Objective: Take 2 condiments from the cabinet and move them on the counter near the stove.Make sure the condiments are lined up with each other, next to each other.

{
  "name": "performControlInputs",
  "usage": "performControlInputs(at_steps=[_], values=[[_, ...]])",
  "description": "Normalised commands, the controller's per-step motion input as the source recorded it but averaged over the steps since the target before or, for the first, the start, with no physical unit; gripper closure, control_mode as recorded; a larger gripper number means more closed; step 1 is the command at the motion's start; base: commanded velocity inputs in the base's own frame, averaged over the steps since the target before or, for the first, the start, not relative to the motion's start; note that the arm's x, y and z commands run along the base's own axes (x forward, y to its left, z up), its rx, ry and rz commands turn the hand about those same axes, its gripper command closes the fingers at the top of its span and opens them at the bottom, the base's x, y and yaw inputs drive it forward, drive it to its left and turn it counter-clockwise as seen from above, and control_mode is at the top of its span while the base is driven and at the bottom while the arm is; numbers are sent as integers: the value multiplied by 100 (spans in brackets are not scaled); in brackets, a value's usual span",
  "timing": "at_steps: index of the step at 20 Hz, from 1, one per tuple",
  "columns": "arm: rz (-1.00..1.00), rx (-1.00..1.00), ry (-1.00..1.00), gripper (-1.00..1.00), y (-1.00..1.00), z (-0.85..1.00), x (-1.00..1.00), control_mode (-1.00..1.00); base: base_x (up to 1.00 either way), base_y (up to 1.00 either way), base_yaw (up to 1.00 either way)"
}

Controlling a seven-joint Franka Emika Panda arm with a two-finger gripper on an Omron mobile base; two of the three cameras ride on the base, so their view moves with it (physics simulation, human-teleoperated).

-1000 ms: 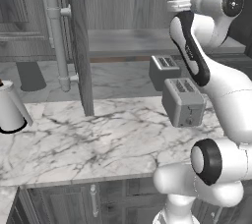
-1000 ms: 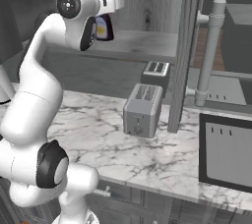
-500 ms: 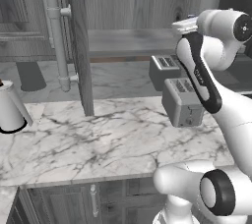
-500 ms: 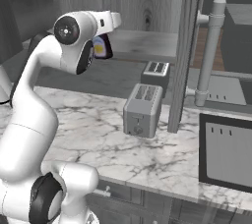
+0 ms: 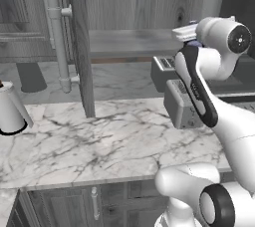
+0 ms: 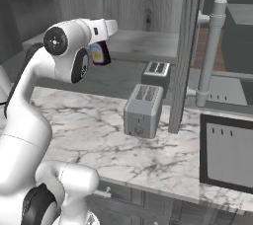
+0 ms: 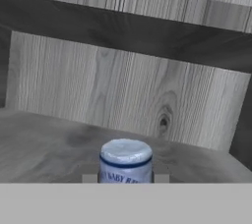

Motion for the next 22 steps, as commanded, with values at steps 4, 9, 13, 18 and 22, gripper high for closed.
performControlInputs(at_steps=[4,9,13,18,22], values=[[-18,0,0,100,0,0,-27,-100,0,0,0],[-13,0,0,100,0,0,-39,-100,0,0,0],[-2,0,0,100,0,0,-18,-100,0,0,0],[1,0,0,100,0,-5,-7,-100,0,0,0],[10,2,0,100,0,-9,-9,-100,0,0,0]])
